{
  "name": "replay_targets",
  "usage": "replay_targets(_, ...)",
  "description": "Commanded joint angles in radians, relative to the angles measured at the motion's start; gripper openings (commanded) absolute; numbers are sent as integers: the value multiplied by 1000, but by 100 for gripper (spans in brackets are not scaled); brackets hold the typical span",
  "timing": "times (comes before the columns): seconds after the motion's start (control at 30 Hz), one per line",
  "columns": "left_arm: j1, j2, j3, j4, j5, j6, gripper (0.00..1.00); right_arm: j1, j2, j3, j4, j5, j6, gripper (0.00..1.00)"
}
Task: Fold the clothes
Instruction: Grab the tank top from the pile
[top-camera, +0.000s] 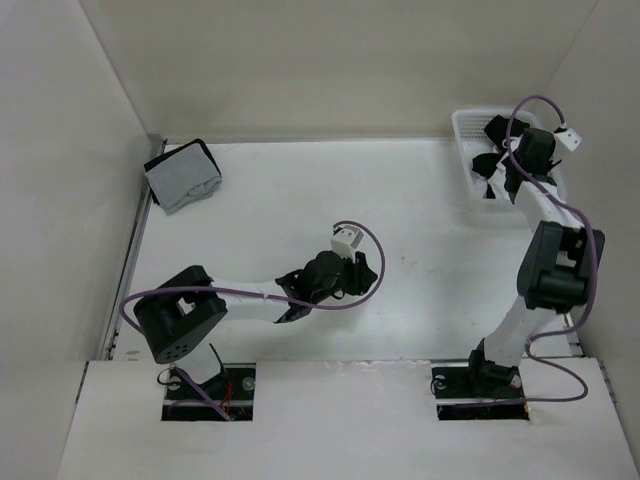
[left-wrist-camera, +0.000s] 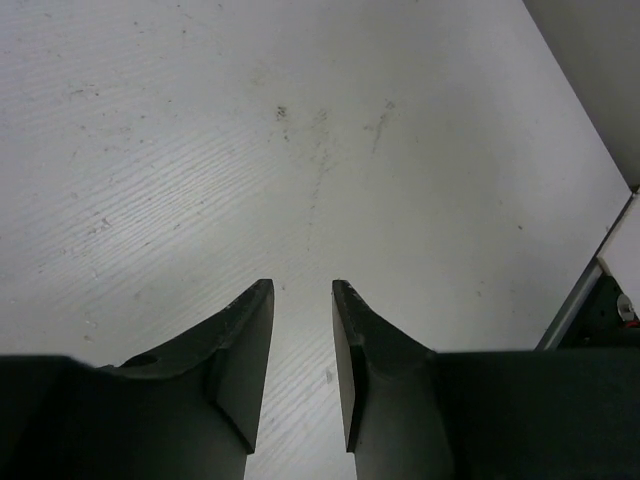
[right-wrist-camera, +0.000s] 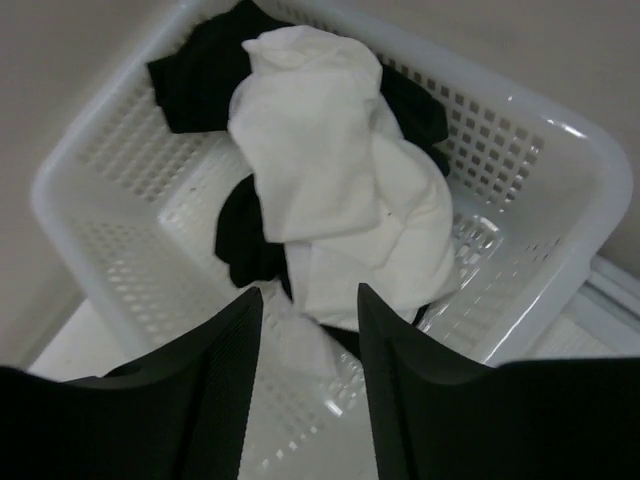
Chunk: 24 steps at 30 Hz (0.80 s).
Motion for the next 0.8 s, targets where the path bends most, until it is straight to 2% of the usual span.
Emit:
replay_targets(0.0, 29, -31, -31, 91, -5, -4, 31, -37, 178, 232, -114, -42, -86, 51)
replay_targets(0.1, 39, -36, -45, 114, -4, -16, 36, -49, 275, 338, -156, -86, -112, 52)
replay_targets(0.23, 43, -25, -43, 122, 7, -16, 36, -51, 367, 447, -162, -117, -155, 53)
replay_targets(0.5, 48, -8, -34, 124, 26, -22, 36, -48, 476, 564, -188, -111, -195, 54)
replay_targets(0.67, 58, -6, -35, 124, 29, -30, 36, -46, 519, 616, -210, -97, -201, 44)
replay_targets(0.77, 63, -5, -37, 124, 29, -34, 36, -46, 518, 630, -208, -87, -205, 17)
